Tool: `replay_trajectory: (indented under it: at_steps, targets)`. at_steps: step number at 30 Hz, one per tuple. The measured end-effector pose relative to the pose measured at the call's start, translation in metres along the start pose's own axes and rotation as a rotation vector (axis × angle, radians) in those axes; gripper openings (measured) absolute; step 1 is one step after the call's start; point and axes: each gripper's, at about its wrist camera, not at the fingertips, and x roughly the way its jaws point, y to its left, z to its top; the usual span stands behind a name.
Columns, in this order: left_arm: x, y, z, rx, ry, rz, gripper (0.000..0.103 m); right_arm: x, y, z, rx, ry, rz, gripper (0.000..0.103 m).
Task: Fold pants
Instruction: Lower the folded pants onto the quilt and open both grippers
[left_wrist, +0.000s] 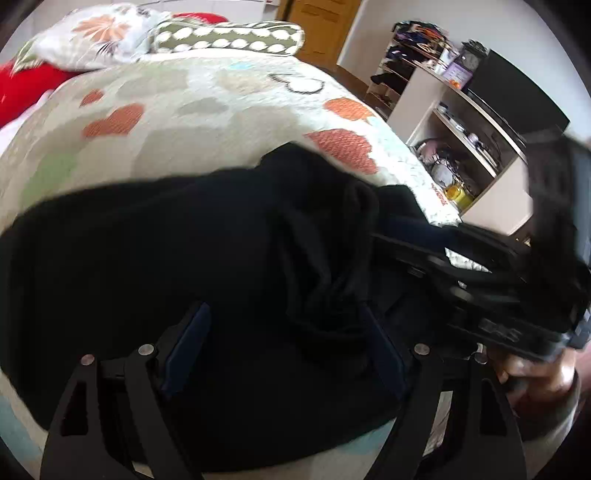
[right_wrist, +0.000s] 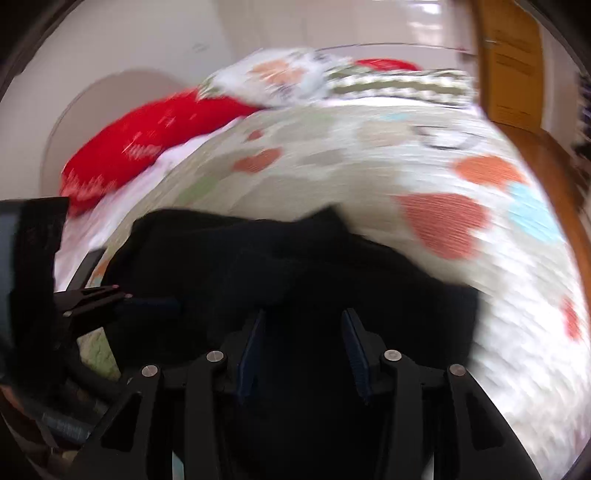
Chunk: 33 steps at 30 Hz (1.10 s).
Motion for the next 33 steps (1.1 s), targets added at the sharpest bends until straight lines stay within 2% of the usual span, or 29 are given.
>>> replay_trajectory:
  at_steps: [2, 3, 4, 7, 10, 15, 17, 21, 23, 26, 30, 33]
  targets:
    - [-0.008, 0.008, -0.007, -0.007, 0.001, 0.02, 0.082, 0.013, 0.014, 0.004, -0.045, 0.025, 0.008, 0.051]
    - [-0.011, 0.01, -0.011, -0.004, 0.005, 0.027, 0.082, 0.017, 0.017, 0.008, -0.054, 0.038, 0.011, 0.057]
    - [-0.016, 0.012, -0.014, 0.001, 0.006, 0.032, 0.082, 0.012, 0.015, 0.01, -0.048, 0.036, 0.019, 0.057]
    - [-0.028, 0.012, -0.019, 0.01, 0.001, 0.042, 0.082, -0.019, 0.001, 0.005, 0.015, -0.034, 0.064, 0.057]
    - [-0.038, 0.009, -0.016, 0.006, -0.031, 0.013, 0.082, -0.056, -0.015, -0.013, 0.031, -0.072, -0.026, 0.057]
    - [-0.032, -0.005, 0.001, -0.016, -0.072, -0.024, 0.082, -0.082, -0.03, -0.037, 0.067, -0.076, -0.126, 0.057]
    - [-0.024, -0.011, 0.005, -0.019, -0.074, -0.028, 0.082, -0.08, -0.029, -0.047, 0.06, -0.06, -0.146, 0.057]
    - [-0.001, -0.015, 0.001, -0.012, -0.036, 0.049, 0.082, -0.058, -0.017, -0.072, 0.005, 0.007, -0.186, 0.057]
    - [0.006, -0.011, -0.006, -0.009, -0.022, 0.055, 0.082, -0.053, -0.014, -0.079, -0.025, -0.005, -0.214, 0.057]
    - [0.001, -0.013, -0.013, 0.021, -0.042, 0.066, 0.083, -0.06, -0.016, -0.074, 0.003, 0.005, -0.204, 0.058]
    - [-0.014, -0.012, -0.015, 0.007, -0.057, 0.059, 0.083, -0.073, -0.009, -0.059, -0.001, -0.038, -0.179, 0.058]
    - [-0.027, -0.01, -0.019, 0.012, -0.081, 0.089, 0.083, -0.072, 0.002, -0.048, -0.019, -0.057, -0.155, 0.058]
